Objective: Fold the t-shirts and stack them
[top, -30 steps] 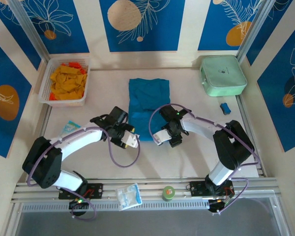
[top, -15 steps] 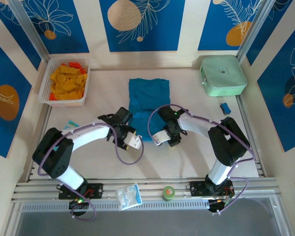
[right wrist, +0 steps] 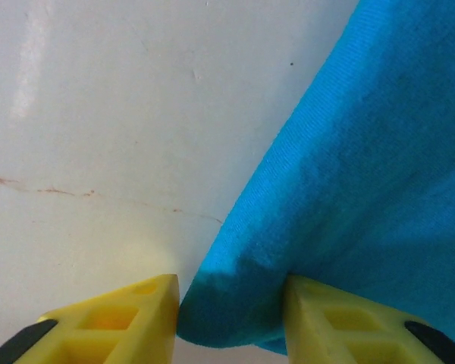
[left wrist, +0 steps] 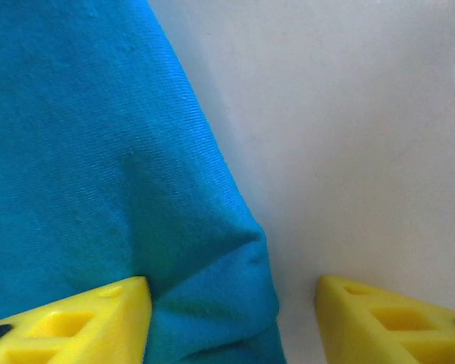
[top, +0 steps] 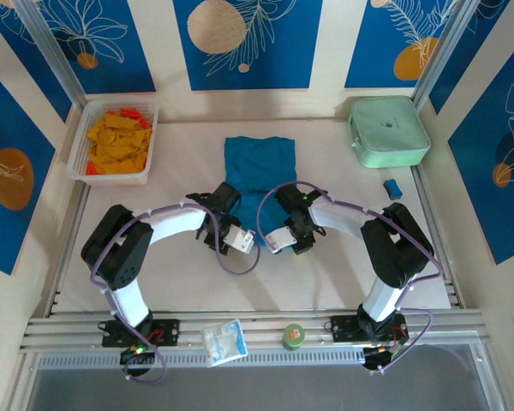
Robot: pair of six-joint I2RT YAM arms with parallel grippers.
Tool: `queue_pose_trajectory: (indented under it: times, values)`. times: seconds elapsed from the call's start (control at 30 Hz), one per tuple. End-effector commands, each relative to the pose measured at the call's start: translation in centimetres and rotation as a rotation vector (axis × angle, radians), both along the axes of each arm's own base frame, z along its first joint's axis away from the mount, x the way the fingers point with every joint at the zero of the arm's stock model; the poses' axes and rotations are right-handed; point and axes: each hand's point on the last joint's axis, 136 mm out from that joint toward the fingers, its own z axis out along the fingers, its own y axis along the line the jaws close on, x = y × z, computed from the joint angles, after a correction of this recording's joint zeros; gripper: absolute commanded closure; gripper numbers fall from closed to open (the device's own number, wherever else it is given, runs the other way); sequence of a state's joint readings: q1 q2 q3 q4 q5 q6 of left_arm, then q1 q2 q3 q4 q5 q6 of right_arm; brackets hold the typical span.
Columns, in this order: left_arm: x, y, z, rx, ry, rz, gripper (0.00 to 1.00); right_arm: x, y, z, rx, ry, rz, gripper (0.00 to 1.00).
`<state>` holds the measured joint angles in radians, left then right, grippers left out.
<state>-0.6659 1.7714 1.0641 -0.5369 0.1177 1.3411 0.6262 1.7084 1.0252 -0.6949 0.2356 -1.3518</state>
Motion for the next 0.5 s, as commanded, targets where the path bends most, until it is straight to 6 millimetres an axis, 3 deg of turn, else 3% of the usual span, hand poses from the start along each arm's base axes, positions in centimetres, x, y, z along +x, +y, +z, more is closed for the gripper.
queue_pose_trajectory:
  times: [0.0,0.13,0.17,0.2,0.23,0.47]
  values:
    - [0.7,-0.3,-1.6,0.029,0.001,0.007,0.52,-1.0,0.1,-0.7,-0.003,0.064,-0.013,0.64]
    - [1.0,-0.5,-2.1,0.041,0.01,0.018,0.6,-1.1,0.1,-1.3,-0.001,0.07,-0.026,0.72]
    - [1.0,-0.5,-2.1,0.041,0.011,0.019,0.67,-1.1,0.1,-1.4,0.001,0.069,-0.025,0.73]
    - [1.3,-0.5,-2.1,0.04,0.003,0.026,0.85,-1.2,0.1,-1.6,0.0,0.073,-0.025,0.77]
    - [1.7,-0.6,-2.2,0.037,-0.014,0.038,0.91,-1.1,0.1,-1.6,-0.001,0.071,-0.027,0.8]
    - [1.6,-0.5,-1.8,0.027,-0.031,0.043,1.0,-1.3,0.1,-1.6,-0.012,0.082,-0.036,1.0]
